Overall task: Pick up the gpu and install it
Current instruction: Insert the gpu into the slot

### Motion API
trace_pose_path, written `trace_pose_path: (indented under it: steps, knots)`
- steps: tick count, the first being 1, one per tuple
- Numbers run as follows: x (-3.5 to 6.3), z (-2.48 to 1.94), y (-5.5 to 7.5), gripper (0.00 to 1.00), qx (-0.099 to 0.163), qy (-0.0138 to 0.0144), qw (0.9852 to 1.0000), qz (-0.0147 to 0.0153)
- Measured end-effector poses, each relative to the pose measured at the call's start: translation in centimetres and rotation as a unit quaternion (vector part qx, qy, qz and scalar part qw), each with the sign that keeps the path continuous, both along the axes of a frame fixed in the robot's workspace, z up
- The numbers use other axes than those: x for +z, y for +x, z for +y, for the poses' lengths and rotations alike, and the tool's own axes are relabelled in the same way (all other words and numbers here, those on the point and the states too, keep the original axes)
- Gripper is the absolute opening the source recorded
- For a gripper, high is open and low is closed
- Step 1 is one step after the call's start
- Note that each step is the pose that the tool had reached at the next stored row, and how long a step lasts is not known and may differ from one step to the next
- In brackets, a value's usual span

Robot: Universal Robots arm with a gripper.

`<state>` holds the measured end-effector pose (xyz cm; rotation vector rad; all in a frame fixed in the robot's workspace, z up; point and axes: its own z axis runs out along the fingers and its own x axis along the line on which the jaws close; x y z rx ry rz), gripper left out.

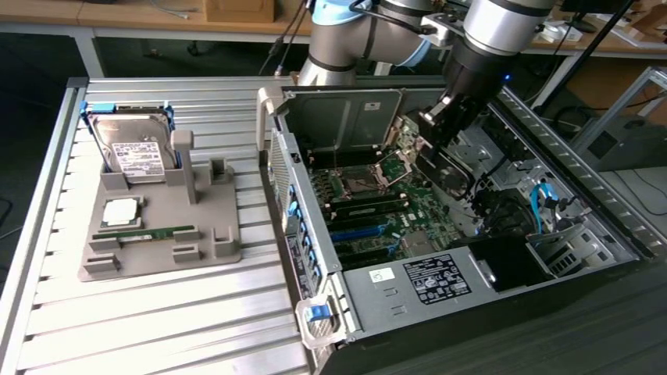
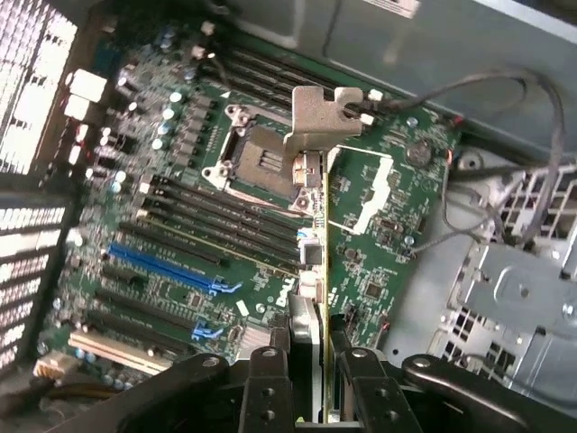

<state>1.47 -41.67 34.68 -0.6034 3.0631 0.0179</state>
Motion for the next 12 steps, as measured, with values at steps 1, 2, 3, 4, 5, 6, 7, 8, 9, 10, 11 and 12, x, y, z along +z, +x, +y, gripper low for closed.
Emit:
trace_pose_path:
  steps: [1,2,3,4,5,6,7,8,9,10,11,12]
  knots:
    - [-0.01,0.00,0.00,0.27,0.011,0.0000,0.9999,0.0000]
    - [-0.01,0.00,0.00,0.27,0.020,0.0000,0.9998,0.0000]
    - [-0.02,0.00,0.00,0.27,0.031,0.0000,0.9995,0.0000]
    - [-0.02,0.00,0.00,0.27,0.040,0.0000,0.9992,0.0000]
    - [-0.03,0.00,0.00,0.27,0.050,-0.0001,0.9988,0.0000]
    - [-0.04,0.00,0.00,0.27,0.058,-0.0001,0.9983,0.0000]
    - [-0.05,0.00,0.00,0.27,0.069,0.0000,0.9976,0.0000]
    - [-0.06,0.00,0.00,0.27,0.078,0.0000,0.9969,0.0000]
    - [-0.08,0.00,0.00,0.27,0.095,0.0000,0.9955,0.0000]
    - [-0.08,0.00,0.00,0.27,0.103,0.0000,0.9946,0.0000]
    - [-0.09,0.00,0.00,0.27,0.112,0.0000,0.9937,0.0000]
    - [-0.11,0.00,0.00,0.27,0.124,0.0000,0.9923,0.0000]
